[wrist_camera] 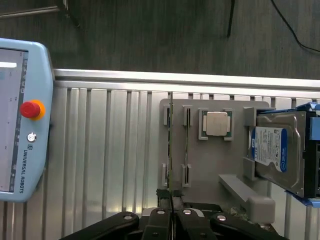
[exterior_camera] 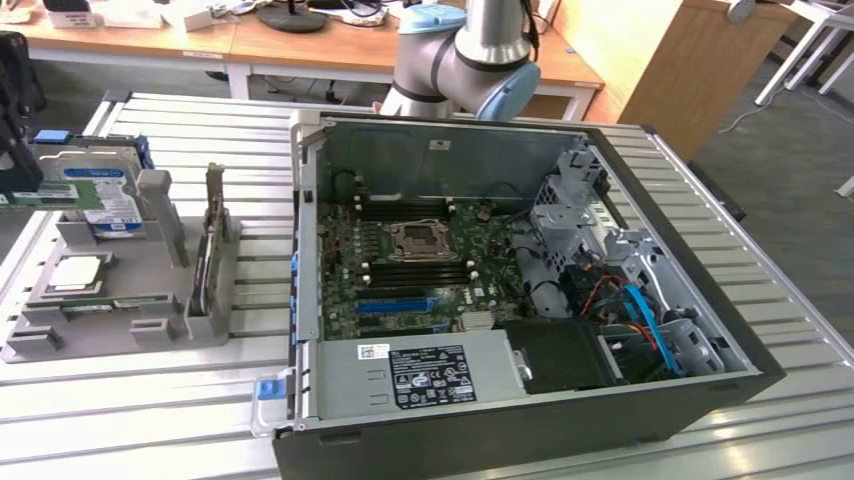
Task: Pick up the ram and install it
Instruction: 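Pick up the ram and move it above insertion slot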
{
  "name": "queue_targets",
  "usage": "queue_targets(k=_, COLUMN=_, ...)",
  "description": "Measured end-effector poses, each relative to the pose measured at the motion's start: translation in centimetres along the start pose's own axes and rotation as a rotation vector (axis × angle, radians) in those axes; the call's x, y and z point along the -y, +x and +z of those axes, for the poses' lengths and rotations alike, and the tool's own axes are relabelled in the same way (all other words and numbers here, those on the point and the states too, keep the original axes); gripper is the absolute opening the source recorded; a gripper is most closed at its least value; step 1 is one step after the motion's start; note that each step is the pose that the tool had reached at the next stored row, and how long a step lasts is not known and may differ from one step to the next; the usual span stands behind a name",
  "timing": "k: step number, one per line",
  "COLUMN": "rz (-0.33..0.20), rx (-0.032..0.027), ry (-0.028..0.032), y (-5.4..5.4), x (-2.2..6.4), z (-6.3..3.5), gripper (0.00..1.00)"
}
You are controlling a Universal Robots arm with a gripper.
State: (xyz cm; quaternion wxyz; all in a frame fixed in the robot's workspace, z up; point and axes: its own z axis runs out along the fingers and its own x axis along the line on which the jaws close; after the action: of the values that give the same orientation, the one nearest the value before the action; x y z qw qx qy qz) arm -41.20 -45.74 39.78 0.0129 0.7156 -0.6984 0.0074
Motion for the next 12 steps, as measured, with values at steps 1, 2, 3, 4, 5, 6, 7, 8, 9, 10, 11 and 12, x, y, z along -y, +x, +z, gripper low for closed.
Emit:
queue_targets(k=1, rz=0.001, rx=0.0, ry=-0.0001, y=0.04, x=-0.01, z=-1.24, gripper=0.12)
queue_targets(k=2, rz=0.001, rx=0.0001, ry=0.0, y=0.04, x=-0.01, z=-1.33, gripper=0.12)
queue_targets(k=3, rz=0.001, rx=0.0001, ry=0.0001, y=0.04, x=-0.01, z=-1.35, gripper=0.12)
queue_targets(k=4, rz=0.001, rx=0.0002, ry=0.0001, y=0.04, x=-0.01, z=-1.34, gripper=0.12)
queue_targets(k=5, rz=0.001, rx=0.0001, ry=0.0001, y=0.04, x=-0.01, z=-1.35, gripper=0.12)
queue_targets(k=6, rz=0.001, rx=0.0001, ry=0.0, y=0.04, x=-0.01, z=-1.36, gripper=0.12)
queue_targets(k=7, rz=0.001, rx=0.0, ry=0.0, y=0.04, x=-0.01, z=-1.36, gripper=0.12)
queue_targets(k=8, rz=0.001, rx=0.0, ry=-0.0001, y=0.04, x=-0.01, z=-1.36, gripper=0.12)
queue_targets(k=9, rz=0.001, rx=0.0, ry=-0.0001, y=0.04, x=-0.01, z=-1.36, gripper=0.12)
queue_targets(k=10, rz=0.001, rx=0.0, ry=-0.0001, y=0.04, x=0.0, z=-1.37, gripper=0.12)
queue_targets(k=11, rz=0.001, rx=-0.0002, ry=-0.0003, y=0.04, x=0.05, z=-1.38, gripper=0.12)
queue_targets(k=12, rz=0.001, rx=-0.0001, ry=-0.0003, y=0.05, x=0.13, z=-1.38, gripper=0.12)
